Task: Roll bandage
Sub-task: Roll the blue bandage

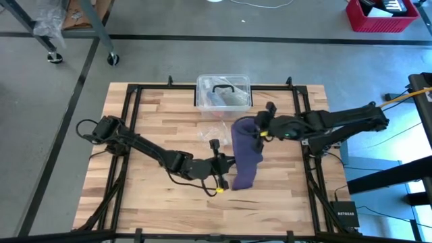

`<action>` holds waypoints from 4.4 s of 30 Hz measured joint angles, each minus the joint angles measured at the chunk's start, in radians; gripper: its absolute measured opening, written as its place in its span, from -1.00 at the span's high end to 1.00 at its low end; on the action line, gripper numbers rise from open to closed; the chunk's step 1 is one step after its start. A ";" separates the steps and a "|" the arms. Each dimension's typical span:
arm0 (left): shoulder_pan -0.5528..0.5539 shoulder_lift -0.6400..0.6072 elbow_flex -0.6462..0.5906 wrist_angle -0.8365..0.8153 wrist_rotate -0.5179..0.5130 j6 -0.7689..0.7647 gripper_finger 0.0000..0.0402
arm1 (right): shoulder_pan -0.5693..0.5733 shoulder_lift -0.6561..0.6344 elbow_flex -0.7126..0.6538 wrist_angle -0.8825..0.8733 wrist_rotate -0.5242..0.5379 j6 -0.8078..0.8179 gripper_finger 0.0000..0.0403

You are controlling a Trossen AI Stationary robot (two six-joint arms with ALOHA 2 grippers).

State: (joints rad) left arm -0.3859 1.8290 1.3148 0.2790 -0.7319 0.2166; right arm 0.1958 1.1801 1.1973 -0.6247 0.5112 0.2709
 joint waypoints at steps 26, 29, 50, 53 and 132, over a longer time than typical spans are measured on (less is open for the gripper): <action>0.047 -0.001 0.000 -0.331 0.002 -0.340 1.00 | -0.038 0.080 -0.027 -0.126 -0.183 -0.005 -0.30; 0.051 -0.001 0.000 -0.330 0.003 -0.340 1.00 | -0.039 0.071 -0.025 -0.114 -0.185 0.012 -0.30; 0.027 -0.010 0.000 -0.295 0.000 -0.301 1.00 | 0.219 -0.015 -0.233 -0.182 -0.276 0.180 -0.30; 0.019 -0.015 0.000 -0.266 0.000 -0.269 0.98 | 0.292 -0.051 -0.400 0.050 -0.136 0.208 -0.30; -0.056 -0.115 0.013 -0.271 0.613 -0.336 0.95 | 0.026 -0.100 0.030 -0.247 0.043 -0.101 -0.23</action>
State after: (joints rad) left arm -0.4420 1.7142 1.3277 0.0082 -0.1184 -0.1191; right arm 0.2222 1.0804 1.2273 -0.8717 0.5538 0.1701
